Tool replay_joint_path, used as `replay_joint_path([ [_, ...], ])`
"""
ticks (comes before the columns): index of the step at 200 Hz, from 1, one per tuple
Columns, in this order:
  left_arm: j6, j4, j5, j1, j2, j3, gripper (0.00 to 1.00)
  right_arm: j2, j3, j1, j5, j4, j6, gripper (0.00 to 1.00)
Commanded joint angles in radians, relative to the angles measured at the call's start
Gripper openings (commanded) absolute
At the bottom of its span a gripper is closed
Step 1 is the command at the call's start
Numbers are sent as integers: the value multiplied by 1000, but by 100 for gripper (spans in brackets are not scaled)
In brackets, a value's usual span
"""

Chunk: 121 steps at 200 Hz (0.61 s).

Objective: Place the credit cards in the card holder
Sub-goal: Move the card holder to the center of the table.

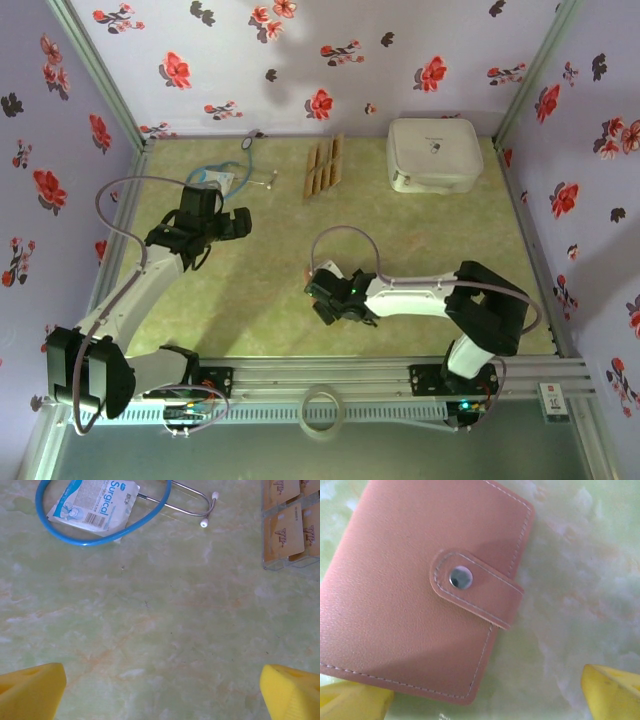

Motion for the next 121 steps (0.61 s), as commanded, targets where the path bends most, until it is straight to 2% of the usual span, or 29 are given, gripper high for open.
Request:
replay_joint_path([
  [1,-4,-20,13,8,6,35,100,53,50,-55,3,68,-37,98],
  [30,-16,-15,29,8,14,46,100,35,77,-118,-50,73,-49,97],
  [69,-21,-13,65,7,33,85,100,-71,120,-155,-217,26,-24,98],
  [94,-78,-13,88,8,27,98,100,-167,99,-225,-320,27,101,98],
  [121,-187,-12,119,7,21,102,100,-241,7,-327,-456,126,331,96],
])
